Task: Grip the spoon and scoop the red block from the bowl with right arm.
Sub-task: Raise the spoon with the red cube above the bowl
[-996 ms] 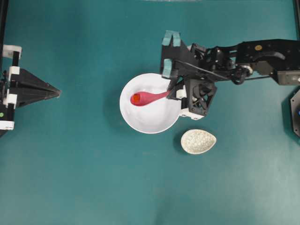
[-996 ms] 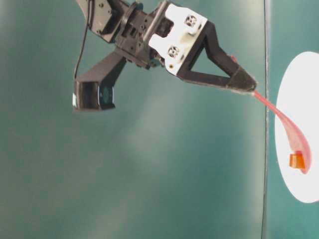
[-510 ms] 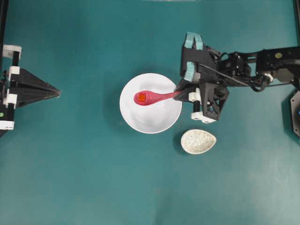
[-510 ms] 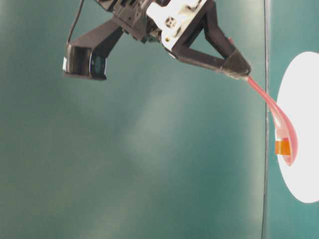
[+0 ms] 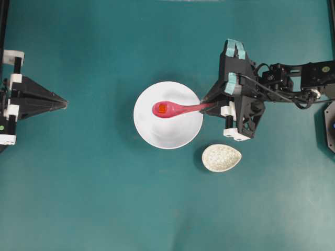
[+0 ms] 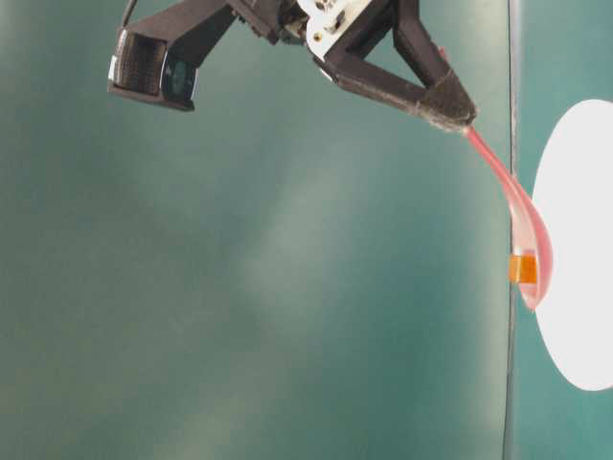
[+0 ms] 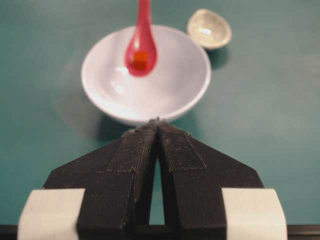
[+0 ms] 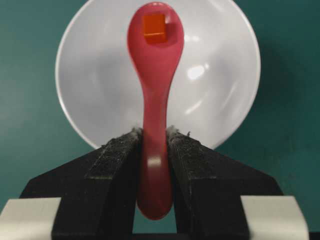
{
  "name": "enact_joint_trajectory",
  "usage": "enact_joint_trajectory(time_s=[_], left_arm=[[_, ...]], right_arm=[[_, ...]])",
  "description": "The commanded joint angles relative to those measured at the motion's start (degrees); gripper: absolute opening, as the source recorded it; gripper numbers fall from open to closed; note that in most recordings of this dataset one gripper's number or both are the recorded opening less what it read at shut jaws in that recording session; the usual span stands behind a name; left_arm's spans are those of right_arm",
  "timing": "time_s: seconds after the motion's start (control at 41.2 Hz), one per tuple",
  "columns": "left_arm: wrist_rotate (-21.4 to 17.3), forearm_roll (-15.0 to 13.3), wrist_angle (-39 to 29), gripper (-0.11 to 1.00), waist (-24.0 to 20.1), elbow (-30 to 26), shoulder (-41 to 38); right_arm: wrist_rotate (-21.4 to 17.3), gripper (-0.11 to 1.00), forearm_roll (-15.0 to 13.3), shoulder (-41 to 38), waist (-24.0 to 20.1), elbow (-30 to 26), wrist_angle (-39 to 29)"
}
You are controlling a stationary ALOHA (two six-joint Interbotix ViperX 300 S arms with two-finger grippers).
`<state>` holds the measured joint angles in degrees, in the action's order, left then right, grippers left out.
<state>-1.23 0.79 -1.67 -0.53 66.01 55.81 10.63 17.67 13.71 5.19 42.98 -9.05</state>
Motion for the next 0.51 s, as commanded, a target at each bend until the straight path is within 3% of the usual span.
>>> enact_joint_trajectory(time_s=[0.0, 0.486], left_arm=[[0.09, 0.09, 0.18, 0.00, 0.00, -1.32, -0.35], [0.26, 0.09, 0.18, 0.00, 0.00, -1.41, -0.35]], right_arm=[[-0.09, 0.24, 0.44, 1.76, -0.18, -0.62, 0.70], [-0.09, 0.24, 0.44, 5.71, -0.09, -1.32, -0.18]])
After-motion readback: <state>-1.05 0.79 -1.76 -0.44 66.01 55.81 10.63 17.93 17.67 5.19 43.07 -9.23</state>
